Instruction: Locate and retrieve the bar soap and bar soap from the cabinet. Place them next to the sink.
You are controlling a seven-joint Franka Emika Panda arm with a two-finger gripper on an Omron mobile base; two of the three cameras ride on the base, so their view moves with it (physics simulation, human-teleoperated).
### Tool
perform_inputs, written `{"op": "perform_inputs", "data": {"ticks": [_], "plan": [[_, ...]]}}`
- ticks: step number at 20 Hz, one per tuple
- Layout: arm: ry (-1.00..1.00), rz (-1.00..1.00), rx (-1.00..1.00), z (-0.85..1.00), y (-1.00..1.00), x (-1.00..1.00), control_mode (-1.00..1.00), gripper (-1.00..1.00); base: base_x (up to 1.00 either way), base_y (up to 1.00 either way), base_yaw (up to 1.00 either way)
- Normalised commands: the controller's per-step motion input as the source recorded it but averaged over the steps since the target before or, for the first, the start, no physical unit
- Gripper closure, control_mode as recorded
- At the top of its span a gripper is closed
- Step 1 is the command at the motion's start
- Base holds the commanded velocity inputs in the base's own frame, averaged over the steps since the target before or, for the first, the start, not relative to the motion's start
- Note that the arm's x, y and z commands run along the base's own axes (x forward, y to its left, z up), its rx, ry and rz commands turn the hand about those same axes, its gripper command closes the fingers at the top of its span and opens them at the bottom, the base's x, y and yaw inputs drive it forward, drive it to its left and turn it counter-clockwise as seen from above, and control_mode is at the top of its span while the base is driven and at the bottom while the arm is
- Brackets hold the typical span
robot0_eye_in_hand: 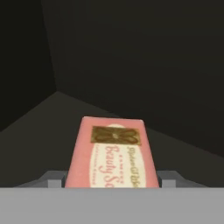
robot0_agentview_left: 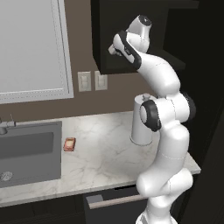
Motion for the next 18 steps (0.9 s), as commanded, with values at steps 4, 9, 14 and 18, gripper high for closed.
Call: {"op": "perform_inputs", "data": {"ticks": [4,9,14,18], "plan": [[0.0,-0.01,0.0,0.0,0.0,-0.03,-1.0,1.0,0.0,0.0,0.0],[-0.05,-0.09,0.01,0.0,0.0,-0.21,-1.0,1.0,0.0,0.0,0.0],[-0.02,-0.15,0.0,0.0,0.0,-0.3,-1.0,1.0,0.0,0.0,0.0],[-0.01,-0.16,0.0,0.0,0.0,-0.33,-1.0,1.0,0.0,0.0,0.0]]}}
